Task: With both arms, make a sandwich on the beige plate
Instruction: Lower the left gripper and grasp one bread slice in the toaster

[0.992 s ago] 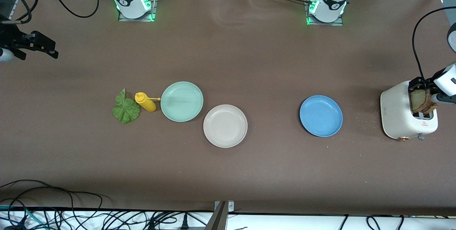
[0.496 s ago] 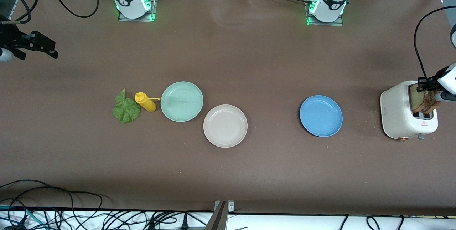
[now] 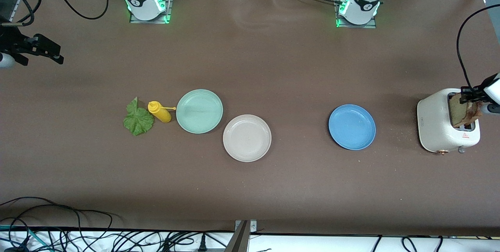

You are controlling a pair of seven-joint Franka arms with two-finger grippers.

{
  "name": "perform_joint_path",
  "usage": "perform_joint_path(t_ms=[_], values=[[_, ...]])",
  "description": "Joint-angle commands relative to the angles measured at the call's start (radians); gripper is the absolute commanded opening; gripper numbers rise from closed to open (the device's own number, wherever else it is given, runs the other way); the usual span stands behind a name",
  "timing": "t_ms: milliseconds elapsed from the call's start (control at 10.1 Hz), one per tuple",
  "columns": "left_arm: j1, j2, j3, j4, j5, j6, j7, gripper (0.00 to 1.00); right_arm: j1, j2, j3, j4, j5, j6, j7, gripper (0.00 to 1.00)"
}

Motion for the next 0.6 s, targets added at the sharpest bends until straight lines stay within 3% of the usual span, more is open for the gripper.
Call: perform_joint_path(t_ms=[0, 298, 496], values=[[-0.022, 0.030, -0.041, 0.186, -0.015, -0.169, -0.001, 0.00, 0.001, 0.000, -0.001, 0.013, -0.009, -0.012, -0.001, 1.00], [-0.028, 0.045, -0.088, 0.205, -0.206, -0.217, -0.001, 0.00, 0.001, 0.000, -0.003, 0.011, -0.007, -0.012, -0.001, 1.00], [-0.030, 0.076, -0.102, 0.205, -0.396, -0.234, -0.001, 0.00, 0.001, 0.000, -0.001, 0.011, -0.009, -0.012, 0.001, 1.00]])
